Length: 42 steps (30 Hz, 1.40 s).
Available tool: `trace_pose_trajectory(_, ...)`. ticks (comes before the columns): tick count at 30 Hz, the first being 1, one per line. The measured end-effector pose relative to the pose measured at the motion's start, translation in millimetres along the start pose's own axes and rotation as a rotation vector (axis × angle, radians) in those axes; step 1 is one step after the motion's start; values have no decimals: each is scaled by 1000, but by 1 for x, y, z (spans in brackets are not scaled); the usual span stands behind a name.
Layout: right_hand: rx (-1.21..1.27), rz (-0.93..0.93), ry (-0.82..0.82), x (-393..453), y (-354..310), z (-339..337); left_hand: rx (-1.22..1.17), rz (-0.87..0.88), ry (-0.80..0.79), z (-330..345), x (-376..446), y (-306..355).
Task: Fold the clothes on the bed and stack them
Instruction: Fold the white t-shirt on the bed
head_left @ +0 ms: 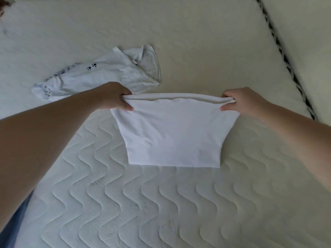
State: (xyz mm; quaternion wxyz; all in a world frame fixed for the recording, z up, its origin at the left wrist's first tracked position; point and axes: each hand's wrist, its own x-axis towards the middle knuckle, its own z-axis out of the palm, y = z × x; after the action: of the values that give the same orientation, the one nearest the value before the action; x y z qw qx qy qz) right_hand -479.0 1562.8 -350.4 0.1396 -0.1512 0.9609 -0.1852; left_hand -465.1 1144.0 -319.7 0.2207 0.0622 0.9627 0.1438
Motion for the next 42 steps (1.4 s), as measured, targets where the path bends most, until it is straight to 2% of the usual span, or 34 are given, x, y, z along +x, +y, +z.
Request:
trace_pose_trajectory(4, -6, -71, 151, -7, -17, -51, 105, 79, 148, -53, -25, 16)
trace_pose_trajectory(8, -67, -125, 218, -26, -24, -49, 184, 73, 265, -51, -39, 19)
trace_pose_trajectory(11, -136, -125, 247, -41, -20, -8, 189, 61, 320, -5, -48, 13)
trace_pose_trajectory(14, -221, -59, 254, -64, -4, 54, 189, 89, 352, 71, -58, 1)
trace_pose_trajectory(17, -279, -14, 140, -98, 11, 124, 150, 98, 339, 161, -81, -9)
trace_pose_trajectory(19, -269, -3, 51, -127, 15, 168, 137, 112, 310, 220, -102, -12)
trace_pose_trajectory(24, -200, -7, 105, -183, 25, 241, 178, 156, 330, 321, -141, -12)
trace_pose_trajectory(28, -138, 21, 145, -213, 31, 270, 220, 136, 369, 356, -160, -18)
trace_pose_trajectory(32, -239, -37, 189, -232, 29, 288, 217, 116, 389, 379, -175, -13)
trace_pose_trajectory(38, -257, 109, -102, -264, 22, 307, 176, 12, 138, 403, -214, -5)
trace_pose_trajectory(40, -159, 138, -61, -266, 18, 305, 51, -53, 152, 401, -217, -1)
trace_pose_trajectory(42, 13, 221, 88, -265, 17, 299, -114, -136, 279, 397, -212, 0)
